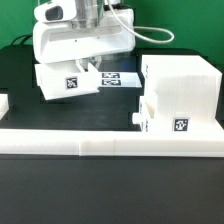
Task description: Assemble drawer
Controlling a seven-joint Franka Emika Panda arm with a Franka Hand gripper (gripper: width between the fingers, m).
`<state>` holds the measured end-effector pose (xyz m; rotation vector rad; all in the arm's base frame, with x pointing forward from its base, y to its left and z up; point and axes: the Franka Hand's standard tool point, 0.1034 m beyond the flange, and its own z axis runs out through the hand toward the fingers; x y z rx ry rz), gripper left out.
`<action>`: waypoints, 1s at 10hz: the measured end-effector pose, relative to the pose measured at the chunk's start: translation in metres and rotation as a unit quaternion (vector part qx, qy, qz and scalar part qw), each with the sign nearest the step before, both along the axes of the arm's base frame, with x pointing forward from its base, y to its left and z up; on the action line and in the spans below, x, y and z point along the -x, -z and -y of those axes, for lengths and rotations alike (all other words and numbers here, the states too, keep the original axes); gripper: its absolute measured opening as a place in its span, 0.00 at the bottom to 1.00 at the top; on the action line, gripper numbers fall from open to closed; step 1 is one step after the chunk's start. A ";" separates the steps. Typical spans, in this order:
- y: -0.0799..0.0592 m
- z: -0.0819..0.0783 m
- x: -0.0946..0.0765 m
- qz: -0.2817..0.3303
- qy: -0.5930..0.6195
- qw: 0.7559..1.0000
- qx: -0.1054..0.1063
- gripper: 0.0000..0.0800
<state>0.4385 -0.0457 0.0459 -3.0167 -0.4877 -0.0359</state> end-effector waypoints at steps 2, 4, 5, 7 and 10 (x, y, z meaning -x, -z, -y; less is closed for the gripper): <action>0.004 0.001 0.004 0.004 -0.022 1.000 0.002 0.05; 0.006 0.002 0.004 0.012 -0.106 0.994 0.004 0.05; 0.010 0.001 0.003 0.015 -0.170 0.985 0.004 0.05; 0.000 -0.005 -0.017 0.019 -0.245 0.969 0.006 0.05; -0.004 -0.004 -0.025 0.015 -0.347 0.938 0.012 0.05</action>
Offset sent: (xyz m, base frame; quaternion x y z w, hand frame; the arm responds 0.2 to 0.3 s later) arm 0.0000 0.0000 0.0000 0.0000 0.0000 -0.1938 0.9810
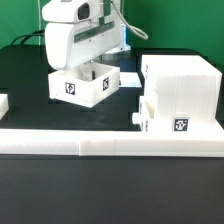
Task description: Assemble drawer
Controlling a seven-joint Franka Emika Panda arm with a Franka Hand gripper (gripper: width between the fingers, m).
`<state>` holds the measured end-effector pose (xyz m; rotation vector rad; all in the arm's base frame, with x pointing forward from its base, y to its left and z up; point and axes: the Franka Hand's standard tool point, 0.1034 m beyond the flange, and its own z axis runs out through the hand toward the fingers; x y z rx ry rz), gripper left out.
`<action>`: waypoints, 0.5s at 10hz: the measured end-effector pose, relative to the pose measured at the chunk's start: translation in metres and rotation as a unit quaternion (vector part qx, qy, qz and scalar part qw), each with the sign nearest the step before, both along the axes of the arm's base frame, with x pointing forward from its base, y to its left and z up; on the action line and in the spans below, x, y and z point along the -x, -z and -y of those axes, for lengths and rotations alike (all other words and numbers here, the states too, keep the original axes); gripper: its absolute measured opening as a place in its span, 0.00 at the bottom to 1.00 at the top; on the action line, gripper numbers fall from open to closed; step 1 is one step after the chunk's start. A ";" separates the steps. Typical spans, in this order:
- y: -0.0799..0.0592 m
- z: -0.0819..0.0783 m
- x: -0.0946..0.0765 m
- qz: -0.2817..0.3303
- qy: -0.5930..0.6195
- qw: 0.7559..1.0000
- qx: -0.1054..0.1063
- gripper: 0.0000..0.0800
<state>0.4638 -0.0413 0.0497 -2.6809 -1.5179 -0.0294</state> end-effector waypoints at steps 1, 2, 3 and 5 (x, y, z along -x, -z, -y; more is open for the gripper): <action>0.001 0.001 0.001 0.001 -0.049 0.999 0.001 0.05; 0.001 0.002 0.001 0.003 -0.086 0.996 0.001 0.05; 0.001 0.002 0.000 0.005 -0.135 0.991 0.003 0.05; -0.005 0.000 -0.014 0.006 -0.200 0.980 0.006 0.05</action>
Offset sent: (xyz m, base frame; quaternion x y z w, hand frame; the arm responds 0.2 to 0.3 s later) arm 0.0246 0.0040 0.0115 -0.0013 -0.0049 -0.2832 0.9590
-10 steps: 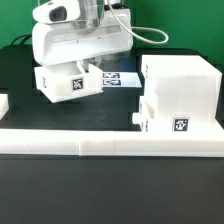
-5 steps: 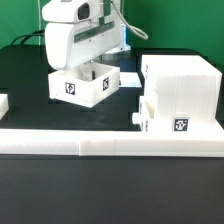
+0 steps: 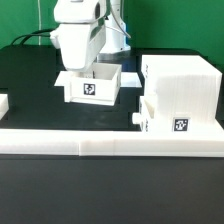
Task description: Assemble drawer
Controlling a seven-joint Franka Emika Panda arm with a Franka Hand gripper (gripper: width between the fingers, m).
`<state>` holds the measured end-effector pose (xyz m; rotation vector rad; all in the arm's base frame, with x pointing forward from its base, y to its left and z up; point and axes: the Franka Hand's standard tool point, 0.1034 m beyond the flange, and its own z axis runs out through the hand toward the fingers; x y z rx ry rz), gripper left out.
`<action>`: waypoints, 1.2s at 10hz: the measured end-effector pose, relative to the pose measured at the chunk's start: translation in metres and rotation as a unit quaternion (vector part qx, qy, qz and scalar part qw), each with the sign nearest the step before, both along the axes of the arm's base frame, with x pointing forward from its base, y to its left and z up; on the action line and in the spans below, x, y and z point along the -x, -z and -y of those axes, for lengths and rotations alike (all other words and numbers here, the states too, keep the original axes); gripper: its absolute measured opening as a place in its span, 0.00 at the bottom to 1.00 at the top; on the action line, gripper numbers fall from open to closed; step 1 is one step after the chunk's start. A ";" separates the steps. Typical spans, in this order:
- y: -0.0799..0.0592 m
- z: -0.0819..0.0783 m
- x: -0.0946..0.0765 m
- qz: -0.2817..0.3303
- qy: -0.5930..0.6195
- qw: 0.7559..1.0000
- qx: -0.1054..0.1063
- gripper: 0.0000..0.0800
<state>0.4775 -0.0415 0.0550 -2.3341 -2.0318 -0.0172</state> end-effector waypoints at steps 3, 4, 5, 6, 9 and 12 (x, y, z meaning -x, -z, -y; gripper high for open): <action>-0.010 -0.005 -0.030 -0.003 -0.031 1.000 0.000 0.05; -0.013 -0.004 -0.041 -0.001 -0.033 0.999 0.000 0.05; -0.014 -0.003 -0.049 0.001 -0.034 0.999 -0.001 0.05; -0.012 -0.003 -0.046 -0.001 -0.033 0.999 -0.001 0.05; -0.005 -0.003 -0.046 -0.006 -0.068 0.998 -0.005 0.05; -0.008 -0.011 -0.065 0.000 -0.102 0.995 0.000 0.05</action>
Offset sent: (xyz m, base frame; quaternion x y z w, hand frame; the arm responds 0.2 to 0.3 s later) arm 0.0440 0.0015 0.0152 0.0118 -0.0071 -0.0220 0.9997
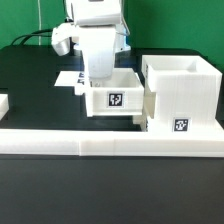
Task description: Assemble drawer
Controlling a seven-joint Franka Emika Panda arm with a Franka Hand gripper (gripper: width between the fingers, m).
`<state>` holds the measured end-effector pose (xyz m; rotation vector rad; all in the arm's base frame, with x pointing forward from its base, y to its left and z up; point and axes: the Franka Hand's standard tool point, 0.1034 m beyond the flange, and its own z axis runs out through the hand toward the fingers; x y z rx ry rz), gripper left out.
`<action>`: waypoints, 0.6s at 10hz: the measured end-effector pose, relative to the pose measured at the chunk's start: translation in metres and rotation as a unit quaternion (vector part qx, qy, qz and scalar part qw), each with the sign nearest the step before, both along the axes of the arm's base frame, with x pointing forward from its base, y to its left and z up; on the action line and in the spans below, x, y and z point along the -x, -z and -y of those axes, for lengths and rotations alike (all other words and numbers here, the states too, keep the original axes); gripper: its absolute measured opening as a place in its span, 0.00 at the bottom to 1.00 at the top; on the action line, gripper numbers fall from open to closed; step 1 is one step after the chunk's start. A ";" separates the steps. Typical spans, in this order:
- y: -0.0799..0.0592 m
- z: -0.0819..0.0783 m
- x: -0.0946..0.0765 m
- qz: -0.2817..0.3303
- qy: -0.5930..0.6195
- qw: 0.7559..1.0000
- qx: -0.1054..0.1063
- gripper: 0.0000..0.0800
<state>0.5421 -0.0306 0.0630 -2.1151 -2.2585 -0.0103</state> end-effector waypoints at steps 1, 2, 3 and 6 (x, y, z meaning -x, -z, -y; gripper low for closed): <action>0.002 0.001 0.002 -0.002 0.001 1.000 0.000 0.05; 0.002 -0.001 0.001 -0.002 0.004 1.000 0.000 0.05; 0.001 -0.005 0.000 -0.001 0.007 1.000 -0.001 0.05; -0.001 -0.016 -0.010 0.003 0.036 0.999 -0.002 0.05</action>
Offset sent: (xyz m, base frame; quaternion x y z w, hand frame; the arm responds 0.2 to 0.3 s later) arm 0.0213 0.0172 0.0038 -0.0098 0.0004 0.0223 0.9997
